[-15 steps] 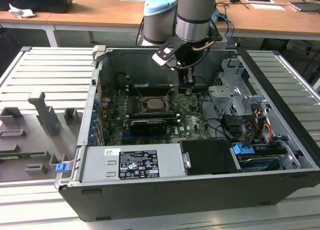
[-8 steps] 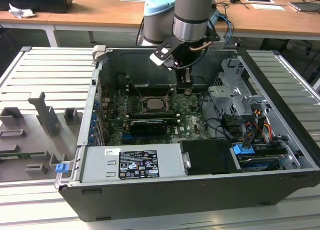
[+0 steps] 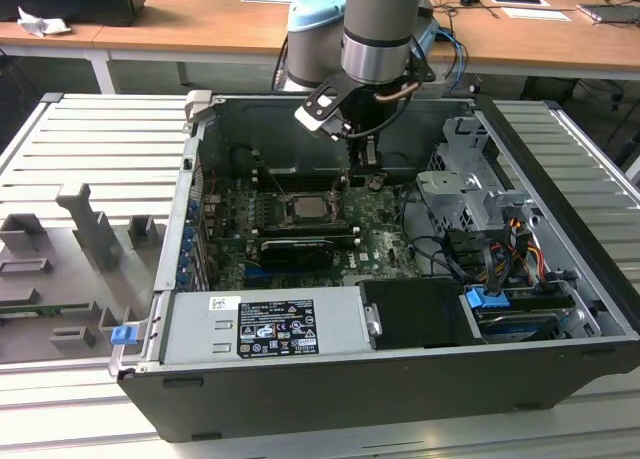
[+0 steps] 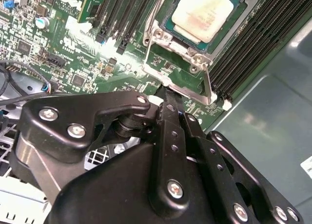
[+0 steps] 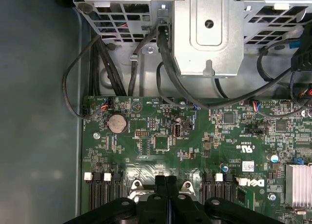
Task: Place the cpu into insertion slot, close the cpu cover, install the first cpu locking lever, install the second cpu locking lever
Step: 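Close the cpu cover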
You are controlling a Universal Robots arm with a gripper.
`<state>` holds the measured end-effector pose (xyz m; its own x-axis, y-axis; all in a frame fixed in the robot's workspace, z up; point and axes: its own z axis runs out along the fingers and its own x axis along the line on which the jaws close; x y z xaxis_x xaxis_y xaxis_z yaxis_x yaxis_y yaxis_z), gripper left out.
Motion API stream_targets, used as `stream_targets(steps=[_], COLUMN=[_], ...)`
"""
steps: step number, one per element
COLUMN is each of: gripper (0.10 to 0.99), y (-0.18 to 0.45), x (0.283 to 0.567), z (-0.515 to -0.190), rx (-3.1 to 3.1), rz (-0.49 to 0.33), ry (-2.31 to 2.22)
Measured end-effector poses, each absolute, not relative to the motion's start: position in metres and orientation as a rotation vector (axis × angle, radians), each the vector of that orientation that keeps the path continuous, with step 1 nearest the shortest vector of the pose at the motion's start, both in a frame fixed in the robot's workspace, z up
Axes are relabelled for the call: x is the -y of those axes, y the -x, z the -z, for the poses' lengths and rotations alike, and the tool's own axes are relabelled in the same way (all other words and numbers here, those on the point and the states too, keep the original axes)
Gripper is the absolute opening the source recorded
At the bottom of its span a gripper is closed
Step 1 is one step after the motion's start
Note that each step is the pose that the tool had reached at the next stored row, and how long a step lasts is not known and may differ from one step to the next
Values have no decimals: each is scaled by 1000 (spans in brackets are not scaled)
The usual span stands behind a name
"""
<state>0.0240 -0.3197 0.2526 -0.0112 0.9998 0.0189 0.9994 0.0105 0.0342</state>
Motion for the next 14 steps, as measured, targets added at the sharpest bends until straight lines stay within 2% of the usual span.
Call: stream_targets(steps=[14], gripper=[106], y=[-7], x=[320], z=[-251], rx=[-2226], rz=[-59], ry=[-2202])
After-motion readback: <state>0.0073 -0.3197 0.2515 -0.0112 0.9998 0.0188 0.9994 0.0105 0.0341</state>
